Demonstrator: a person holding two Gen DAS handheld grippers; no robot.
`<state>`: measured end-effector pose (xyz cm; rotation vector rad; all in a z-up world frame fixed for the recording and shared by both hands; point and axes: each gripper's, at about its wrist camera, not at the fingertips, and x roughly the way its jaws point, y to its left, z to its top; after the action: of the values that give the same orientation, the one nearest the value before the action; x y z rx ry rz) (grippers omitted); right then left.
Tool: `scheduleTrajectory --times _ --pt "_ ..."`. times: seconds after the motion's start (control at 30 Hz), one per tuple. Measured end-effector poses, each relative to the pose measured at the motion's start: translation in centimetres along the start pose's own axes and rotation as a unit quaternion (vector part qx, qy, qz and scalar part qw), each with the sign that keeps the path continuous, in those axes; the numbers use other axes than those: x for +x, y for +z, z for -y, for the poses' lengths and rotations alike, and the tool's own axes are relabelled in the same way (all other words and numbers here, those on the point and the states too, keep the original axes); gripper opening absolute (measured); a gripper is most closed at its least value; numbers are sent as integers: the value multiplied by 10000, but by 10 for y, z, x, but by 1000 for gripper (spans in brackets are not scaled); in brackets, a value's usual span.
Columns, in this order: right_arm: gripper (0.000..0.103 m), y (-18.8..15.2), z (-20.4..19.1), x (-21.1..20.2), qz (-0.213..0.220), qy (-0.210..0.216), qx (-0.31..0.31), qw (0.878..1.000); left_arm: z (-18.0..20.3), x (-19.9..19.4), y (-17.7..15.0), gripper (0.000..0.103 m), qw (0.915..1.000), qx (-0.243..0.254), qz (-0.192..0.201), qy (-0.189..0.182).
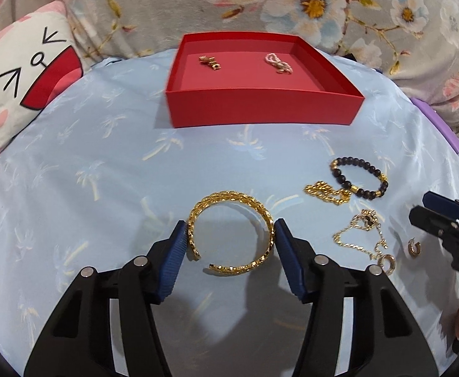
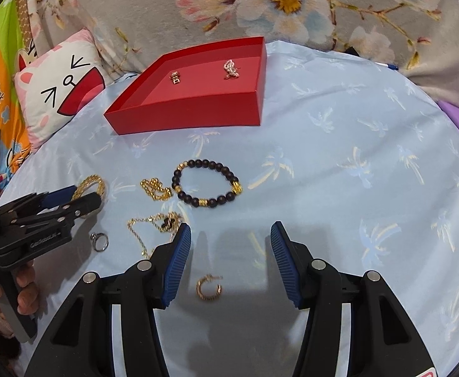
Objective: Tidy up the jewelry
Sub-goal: 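Grasp the black bead bracelet with the right gripper while the left holds the bangle, then carry bangle and bead bracelet into the red box and open both grippers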
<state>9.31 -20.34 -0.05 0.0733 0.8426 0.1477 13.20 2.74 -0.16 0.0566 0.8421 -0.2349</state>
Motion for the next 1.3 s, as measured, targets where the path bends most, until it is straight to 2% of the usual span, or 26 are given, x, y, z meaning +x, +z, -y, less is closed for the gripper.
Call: scheduleTrajectory --times 0.17,0.33,0.47,0.63,0.7,0.87,1.3 --pt "52 20 -1 14 26 -74 9 10000 -6 -3 -2 55 9999 -122 63 -5" --pt "48 32 2 31 -55 -95 128 9999 -7 -3 -2 55 9999 -105 51 -59" --pt "34 32 4 43 -211 -87 147 9996 -6 -1 -2 55 9999 -97 17 -90" --pt "28 31 3 45 -181 -152 92 9997 -5 -1 -2 55 9999 -84 12 -106" --pt "16 29 2 45 -169 -151 46 9997 -5 -1 -2 55 9999 -84 11 -107" --pt "8 29 2 45 -174 -153 26 9997 -5 -1 -2 55 9999 -84 17 -95" --pt "8 32 4 26 116 -134 121 9998 -4 -3 -2 55 9999 -100 60 -96"
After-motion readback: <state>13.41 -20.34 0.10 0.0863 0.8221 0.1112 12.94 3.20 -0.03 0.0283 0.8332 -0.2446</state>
